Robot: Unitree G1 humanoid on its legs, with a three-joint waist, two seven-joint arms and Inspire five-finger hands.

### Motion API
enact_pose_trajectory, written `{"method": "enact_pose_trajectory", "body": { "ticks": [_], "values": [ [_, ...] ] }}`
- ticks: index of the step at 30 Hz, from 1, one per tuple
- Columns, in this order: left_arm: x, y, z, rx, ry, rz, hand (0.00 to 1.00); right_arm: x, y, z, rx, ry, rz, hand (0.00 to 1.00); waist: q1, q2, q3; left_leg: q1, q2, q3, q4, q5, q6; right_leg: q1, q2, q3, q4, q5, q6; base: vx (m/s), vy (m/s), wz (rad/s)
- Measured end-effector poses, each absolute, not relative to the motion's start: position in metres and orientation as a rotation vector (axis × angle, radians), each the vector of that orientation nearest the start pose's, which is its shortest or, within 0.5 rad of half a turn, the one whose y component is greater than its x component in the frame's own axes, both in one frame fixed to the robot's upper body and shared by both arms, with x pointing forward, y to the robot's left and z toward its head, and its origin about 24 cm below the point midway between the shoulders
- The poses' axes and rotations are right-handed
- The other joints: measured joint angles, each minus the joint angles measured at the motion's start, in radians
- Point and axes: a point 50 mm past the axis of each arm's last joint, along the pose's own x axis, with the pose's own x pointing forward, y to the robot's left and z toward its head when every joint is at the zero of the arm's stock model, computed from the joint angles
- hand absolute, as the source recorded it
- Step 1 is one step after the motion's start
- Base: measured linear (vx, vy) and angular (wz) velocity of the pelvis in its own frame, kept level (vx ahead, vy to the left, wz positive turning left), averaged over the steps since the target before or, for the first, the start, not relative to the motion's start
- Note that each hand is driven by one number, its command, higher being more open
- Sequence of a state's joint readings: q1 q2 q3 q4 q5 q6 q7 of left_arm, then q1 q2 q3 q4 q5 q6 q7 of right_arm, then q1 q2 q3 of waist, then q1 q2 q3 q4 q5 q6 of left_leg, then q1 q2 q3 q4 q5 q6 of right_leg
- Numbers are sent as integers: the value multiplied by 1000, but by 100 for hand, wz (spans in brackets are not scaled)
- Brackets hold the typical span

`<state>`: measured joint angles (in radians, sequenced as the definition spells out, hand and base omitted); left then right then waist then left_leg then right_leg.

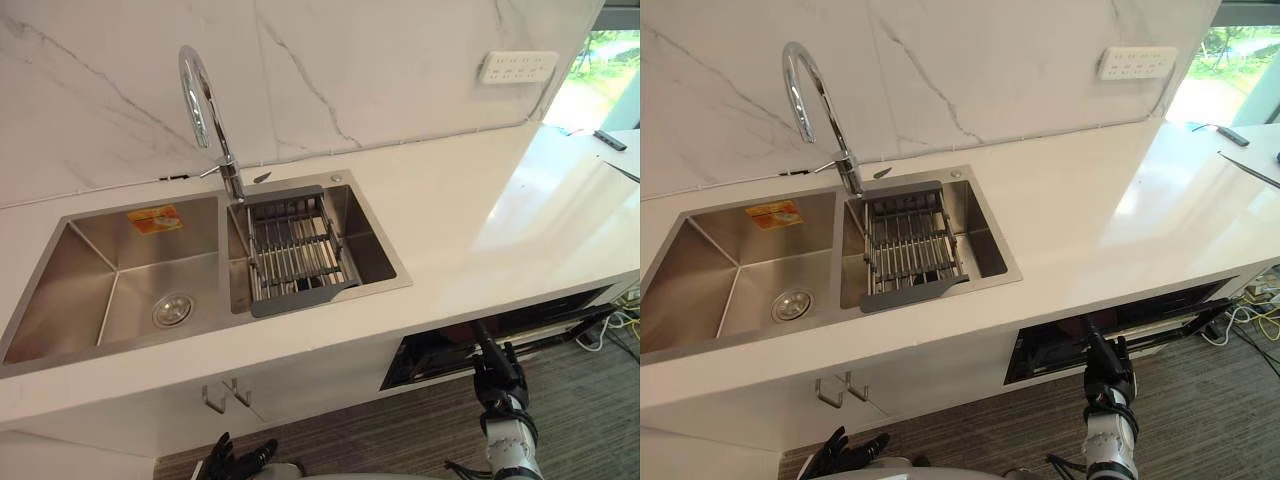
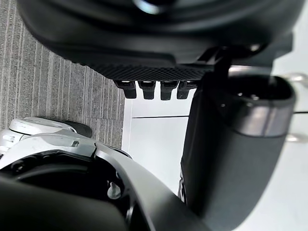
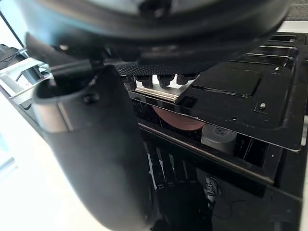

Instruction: Walk over to the sink, pick up the cup, carry it to the dishwasher, place the cup inside the dishwasher, then close the dishwasher door

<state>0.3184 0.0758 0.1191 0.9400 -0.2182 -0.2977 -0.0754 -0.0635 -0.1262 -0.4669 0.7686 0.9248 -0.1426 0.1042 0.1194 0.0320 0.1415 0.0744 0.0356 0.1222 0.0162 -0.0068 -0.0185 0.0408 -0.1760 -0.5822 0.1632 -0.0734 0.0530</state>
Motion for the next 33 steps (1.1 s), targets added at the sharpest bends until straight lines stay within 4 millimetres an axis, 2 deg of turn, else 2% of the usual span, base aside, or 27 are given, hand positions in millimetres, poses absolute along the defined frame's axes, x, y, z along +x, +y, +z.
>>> {"method": "enact_pose_trajectory", "body": {
  "ticks": [6,13,15,16,18,21,25,29,31,33],
  "values": [
    [70,205,-147,-207,825,295,100,233,-278,-53,1024,34,-675,100,5,15,91,-108,-4,-5,45,6,9,-106,-22,1,48,1,-10,-43,-1,4],
    [93,203,-143,-206,778,256,100,250,-276,-40,1041,-2,-609,100,2,32,136,-166,5,-7,83,11,14,-152,-19,2,65,8,-28,-14,-13,0],
    [95,204,-143,-205,774,249,100,254,-276,-37,1042,13,-585,100,2,31,138,-179,9,-7,90,7,16,-162,-17,4,65,6,-29,-78,-17,-2],
    [96,203,-143,-208,770,246,100,257,-276,-35,1018,31,-559,100,2,36,149,-181,10,-8,92,4,6,-166,-16,4,64,7,-31,-81,-6,-3],
    [98,201,-143,-215,765,242,100,261,-276,-32,985,55,-524,100,1,44,163,-182,9,-20,91,3,7,-167,-12,5,61,9,-32,-78,-9,-6],
    [98,200,-143,-219,764,239,100,271,-274,-27,942,74,-481,100,1,48,168,-182,12,-49,81,6,3,-166,13,9,26,26,-45,-46,-26,-16],
    [98,200,-143,-212,765,225,100,274,-279,-21,845,104,-423,100,-3,49,168,-174,15,-75,52,30,-12,-160,39,2,-10,45,-57,-13,-48,-4],
    [96,201,-144,-199,780,215,100,274,-282,-19,732,147,-378,100,-24,46,168,-137,19,-98,15,42,-14,-125,61,-4,-46,54,-65,25,-44,1],
    [95,201,-144,-191,785,210,100,271,-282,-21,670,174,-363,100,-30,43,165,-117,23,-98,3,42,-14,-105,71,-2,-67,58,-61,37,-24,-4],
    [94,203,-144,-184,789,207,100,258,-281,-30,582,225,-351,100,-29,32,151,-102,26,-98,-13,42,-15,-88,82,-2,-93,62,-58,54,-15,2]
  ]
}}
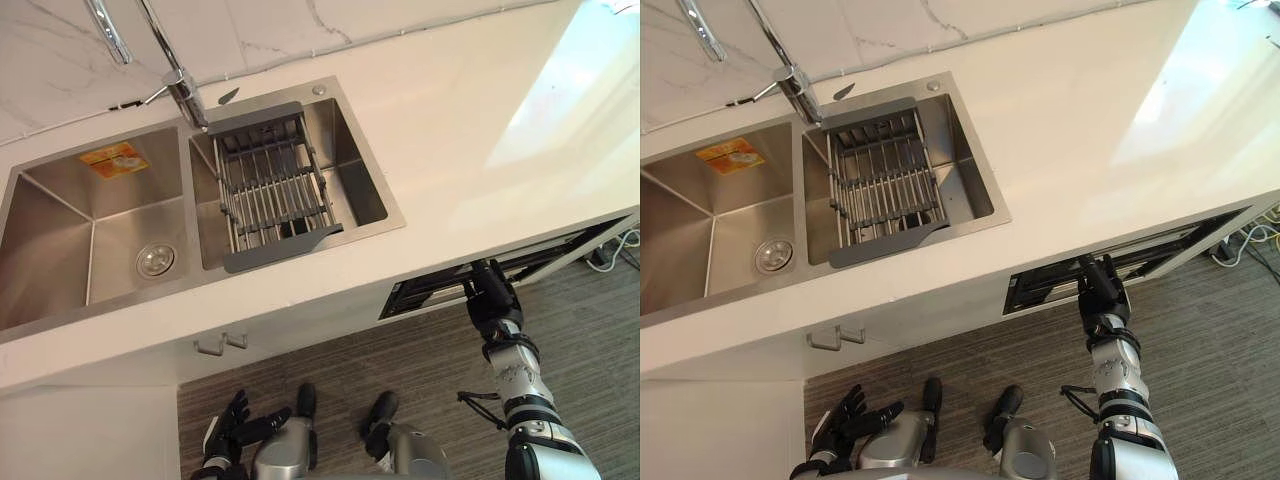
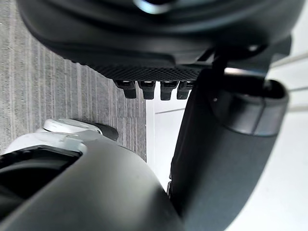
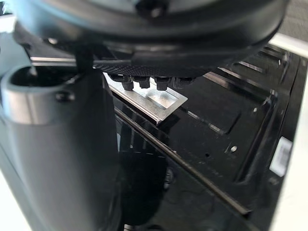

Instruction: Walk over to the sink, pick up the cup, carry it to the dishwasher, place the cup inside the dishwasher, then close the dishwasher door

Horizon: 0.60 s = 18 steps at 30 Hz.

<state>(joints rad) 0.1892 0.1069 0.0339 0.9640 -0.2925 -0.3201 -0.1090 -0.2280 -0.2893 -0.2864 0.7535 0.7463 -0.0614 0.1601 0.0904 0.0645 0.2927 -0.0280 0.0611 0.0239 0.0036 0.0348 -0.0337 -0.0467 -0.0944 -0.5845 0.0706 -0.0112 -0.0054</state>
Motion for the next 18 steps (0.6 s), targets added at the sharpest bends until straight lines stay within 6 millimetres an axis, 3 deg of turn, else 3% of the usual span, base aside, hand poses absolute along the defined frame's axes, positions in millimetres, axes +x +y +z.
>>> {"method": "enact_pose_trajectory", "body": {
  "ticks": [5,10,12,14,18],
  "values": [
    [87,210,-145,-155,810,215,100,210,-259,-72,422,421,-321,100,-2,-38,-51,39,1,19,-22,-8,-11,35,12,19,-30,5,7,127,-6,-8],
    [74,218,-148,-140,848,246,100,165,-249,-91,258,487,-246,100,-36,-67,-97,81,-8,50,-30,-31,-10,69,7,52,-57,17,23,160,41,-18],
    [75,220,-147,-135,845,251,100,157,-243,-94,214,504,-218,100,-44,-78,-105,90,-10,57,-30,-37,-7,78,5,60,-64,21,29,91,46,-12],
    [75,224,-146,-118,844,247,100,137,-229,-107,188,572,-192,100,-54,-99,-136,103,-17,63,-30,-44,-4,97,4,65,-83,28,39,53,53,-5],
    [74,222,-147,-121,851,246,100,110,-217,-130,166,722,-225,100,-56,-99,-169,120,-23,66,-30,-49,3,117,3,69,-89,32,44,-9,39,-3]
  ]
}}
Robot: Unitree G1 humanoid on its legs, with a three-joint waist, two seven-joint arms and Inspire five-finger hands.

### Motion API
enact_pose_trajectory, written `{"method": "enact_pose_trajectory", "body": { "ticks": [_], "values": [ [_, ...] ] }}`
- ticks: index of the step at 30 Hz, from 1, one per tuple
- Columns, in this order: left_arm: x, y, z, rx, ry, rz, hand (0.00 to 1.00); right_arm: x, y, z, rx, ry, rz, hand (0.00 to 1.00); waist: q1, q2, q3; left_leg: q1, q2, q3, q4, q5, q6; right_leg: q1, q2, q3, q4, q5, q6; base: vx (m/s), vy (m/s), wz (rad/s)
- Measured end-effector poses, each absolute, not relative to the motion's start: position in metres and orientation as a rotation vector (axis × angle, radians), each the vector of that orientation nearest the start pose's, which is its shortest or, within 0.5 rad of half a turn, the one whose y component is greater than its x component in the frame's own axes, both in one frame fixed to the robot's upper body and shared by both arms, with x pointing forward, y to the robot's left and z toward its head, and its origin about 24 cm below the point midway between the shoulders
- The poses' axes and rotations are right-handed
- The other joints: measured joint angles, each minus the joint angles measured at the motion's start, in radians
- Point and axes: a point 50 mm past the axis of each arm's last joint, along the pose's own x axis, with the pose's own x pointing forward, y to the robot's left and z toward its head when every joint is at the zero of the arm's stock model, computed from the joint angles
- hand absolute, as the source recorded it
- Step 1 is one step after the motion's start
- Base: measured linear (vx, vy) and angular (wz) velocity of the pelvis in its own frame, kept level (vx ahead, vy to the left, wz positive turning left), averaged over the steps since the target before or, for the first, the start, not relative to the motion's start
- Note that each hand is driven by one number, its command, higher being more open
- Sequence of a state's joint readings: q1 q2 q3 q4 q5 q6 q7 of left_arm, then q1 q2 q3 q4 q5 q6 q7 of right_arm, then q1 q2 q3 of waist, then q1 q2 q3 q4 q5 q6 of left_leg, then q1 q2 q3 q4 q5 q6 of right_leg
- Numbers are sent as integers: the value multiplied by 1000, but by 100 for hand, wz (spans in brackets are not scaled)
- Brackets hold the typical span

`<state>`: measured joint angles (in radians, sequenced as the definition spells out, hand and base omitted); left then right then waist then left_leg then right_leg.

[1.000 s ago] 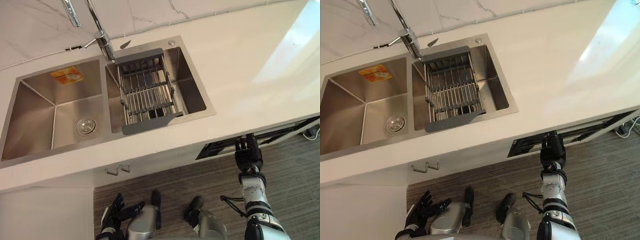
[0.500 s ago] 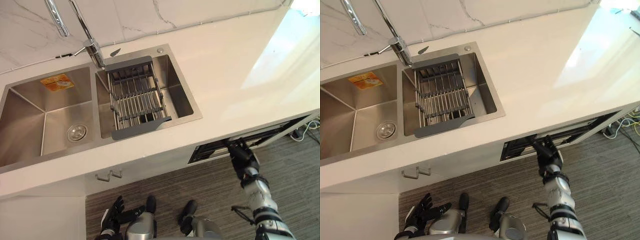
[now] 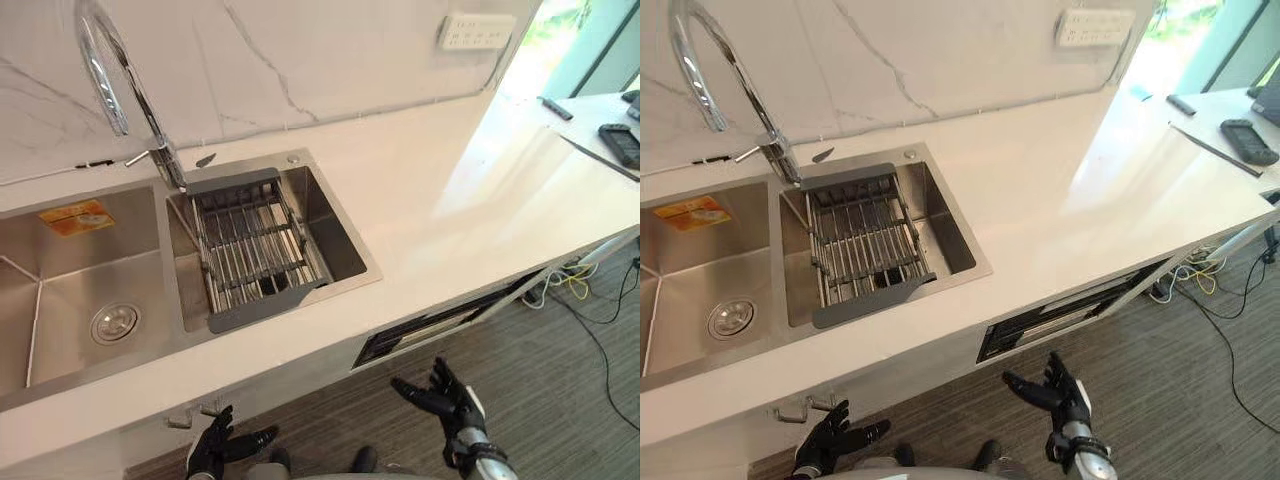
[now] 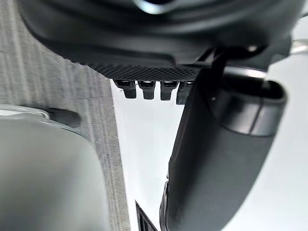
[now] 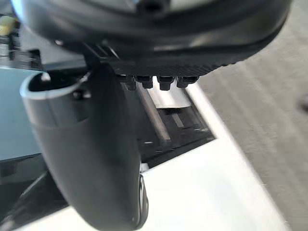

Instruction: Walk over to the sink, pick up the cup, carry it to the dishwasher, place the cup inside the dishwasher, then close the dishwasher door

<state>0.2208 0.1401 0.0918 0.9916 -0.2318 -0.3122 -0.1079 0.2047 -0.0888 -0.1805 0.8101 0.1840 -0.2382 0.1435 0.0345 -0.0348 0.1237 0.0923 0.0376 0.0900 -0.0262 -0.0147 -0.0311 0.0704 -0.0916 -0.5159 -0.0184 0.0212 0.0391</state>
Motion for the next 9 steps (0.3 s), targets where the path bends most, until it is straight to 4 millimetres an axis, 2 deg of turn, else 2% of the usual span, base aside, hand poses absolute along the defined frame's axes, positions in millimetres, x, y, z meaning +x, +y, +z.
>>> {"method": "enact_pose_trajectory", "body": {
  "ticks": [4,6,9],
  "values": [
    [72,221,-148,-125,857,253,100,84,-215,-145,106,845,-259,100,0,3,-11,10,0,-2,-5,3,5,8,-4,0,1,1,-1,-47,36,0],
    [70,221,-149,-124,866,250,100,72,-219,-149,96,886,-308,100,-3,7,-14,13,0,-3,-15,4,6,8,-4,0,1,1,-1,-47,13,0],
    [67,221,-150,-137,878,269,100,63,-226,-150,101,899,-367,100,-8,11,-18,24,-1,-4,-34,11,7,9,-3,0,1,-2,4,0,0,0]
  ]
}}
